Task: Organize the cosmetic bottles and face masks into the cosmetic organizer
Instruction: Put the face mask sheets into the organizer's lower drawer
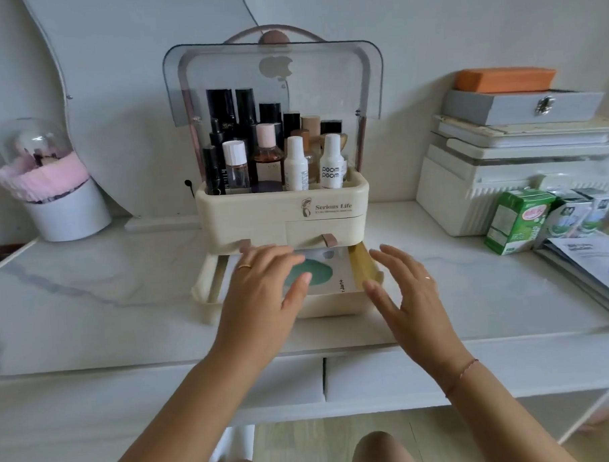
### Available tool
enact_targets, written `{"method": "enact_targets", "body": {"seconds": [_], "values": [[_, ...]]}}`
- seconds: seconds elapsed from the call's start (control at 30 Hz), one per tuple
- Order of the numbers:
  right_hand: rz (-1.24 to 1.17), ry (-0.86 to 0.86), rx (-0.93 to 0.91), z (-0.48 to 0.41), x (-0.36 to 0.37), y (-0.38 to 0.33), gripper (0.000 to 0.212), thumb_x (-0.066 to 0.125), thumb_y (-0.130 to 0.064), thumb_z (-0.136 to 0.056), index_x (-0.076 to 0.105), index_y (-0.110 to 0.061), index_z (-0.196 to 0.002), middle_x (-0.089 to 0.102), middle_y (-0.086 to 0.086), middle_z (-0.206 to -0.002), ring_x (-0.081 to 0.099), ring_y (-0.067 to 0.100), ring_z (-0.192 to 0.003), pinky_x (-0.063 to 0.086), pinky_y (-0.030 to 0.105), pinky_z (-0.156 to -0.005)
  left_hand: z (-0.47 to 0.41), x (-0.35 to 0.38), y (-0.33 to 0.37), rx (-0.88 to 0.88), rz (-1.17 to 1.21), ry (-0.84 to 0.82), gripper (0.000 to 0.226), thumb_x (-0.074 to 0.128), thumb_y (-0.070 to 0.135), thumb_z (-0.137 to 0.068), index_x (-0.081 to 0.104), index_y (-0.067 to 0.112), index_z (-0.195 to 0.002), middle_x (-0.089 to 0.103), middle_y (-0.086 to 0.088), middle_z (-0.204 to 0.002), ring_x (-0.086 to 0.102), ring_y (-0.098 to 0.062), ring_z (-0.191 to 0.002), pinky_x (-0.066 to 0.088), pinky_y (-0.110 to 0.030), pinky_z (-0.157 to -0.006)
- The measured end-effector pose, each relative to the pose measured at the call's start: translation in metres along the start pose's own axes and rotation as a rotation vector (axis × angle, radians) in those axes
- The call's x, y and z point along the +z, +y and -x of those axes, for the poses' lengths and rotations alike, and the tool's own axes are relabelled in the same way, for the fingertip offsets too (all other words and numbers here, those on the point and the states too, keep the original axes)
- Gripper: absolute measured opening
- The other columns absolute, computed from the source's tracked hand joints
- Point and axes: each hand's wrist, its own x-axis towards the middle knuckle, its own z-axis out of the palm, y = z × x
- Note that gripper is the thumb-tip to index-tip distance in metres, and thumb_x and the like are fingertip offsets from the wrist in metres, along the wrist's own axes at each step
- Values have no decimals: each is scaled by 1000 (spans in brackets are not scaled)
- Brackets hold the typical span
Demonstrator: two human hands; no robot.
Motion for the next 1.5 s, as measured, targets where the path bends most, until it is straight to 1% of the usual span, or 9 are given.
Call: {"method": "enact_targets", "body": {"seconds": [0.2, 0.47, 0.67, 0.8, 0.97, 1.1, 1.27, 1.33, 1.5], "values": [[66, 220, 317, 2, -87, 95, 39, 53, -32, -92, 56, -11, -125, 57, 8, -129, 49, 25, -122, 35, 31, -100, -23, 62, 108, 3, 501, -304, 28, 53, 26, -91, 61, 21, -116, 59, 11, -120, 49, -1, -114, 37, -15, -98], [467, 58, 962, 23, -237, 239, 56, 50, -51, -87, 50, -18, -132, 55, 17, -128, 50, 38, -114, 40, 40, -92, -60, 158, 239, -629, 1106, -794, 46, 58, 24, -88, 49, 9, -131, 54, -7, -131, 51, -17, -120, 37, -27, -103], [324, 4, 961, 27, -252, 250, 39, 54, -38, -90, 63, -5, -108, 56, 21, -117, 50, 36, -111, 40, 36, -88, -77, 204, 304, -845, 1336, -930, 9, 53, 10, -88, 57, 14, -81, 64, 3, -64, 54, -11, -62, 44, -23, -72], [238, 52, 946, 37, -248, 255, 46, 59, -39, -88, 56, -10, -125, 53, 20, -128, 50, 34, -114, 41, 36, -91, -78, 215, 320, -848, 1328, -891, 14, 54, 10, -80, 55, 10, -94, 59, -10, -85, 56, -21, -74, 46, -29, -76], [-254, 141, 1015, 53, -253, 253, 53, 73, -24, -81, 52, -13, -128, 59, 10, -71, 46, 20, -57, 34, 23, -46, -75, 219, 318, -888, 1332, -847, 14, 47, 4, -85, 57, 5, -95, 58, -16, -89, 56, -24, -73, 45, -31, -74], [-511, 175, 1041, 79, -259, 245, 54, 77, -20, -75, 57, -9, -124, 65, 16, -92, 53, 26, -81, 43, 28, -63, -70, 213, 309, -866, 1356, -860, 20, 47, 2, -87, 57, 4, -104, 60, -14, -89, 57, -20, -68, 50, -28, -69], [-750, 0, 974, 102, -252, 223, 101, 95, -45, -20, 66, 1, -106, 66, 21, -100, 58, 30, -91, 49, 31, -74, -64, 203, 284, -752, 1319, -830, 12, 55, 0, -86, 54, 11, -90, 64, -6, -90, 60, -16, -74, 52, -25, -69], [-771, -66, 902, 98, -250, 208, 92, 96, -38, -25, 67, 1, -104, 71, 21, -97, 68, 28, -81, 58, 30, -68, -67, 200, 267, -716, 1227, -755, 21, 66, 7, -81, 49, 18, -88, 63, -3, -94, 61, -15, -81, 54, -22, -68], [-520, -185, 631, 58, -243, 163, 29, 82, -12, -66, 70, -4, -91, 70, 14, -78, 65, 21, -67, 54, 23, -57, -88, 174, 210, -438, 877, -628, 108, 82, 26, -67, 10, 21, -148, 31, 4, -146, 40, -17, -130, 34, -33, -106]]}}
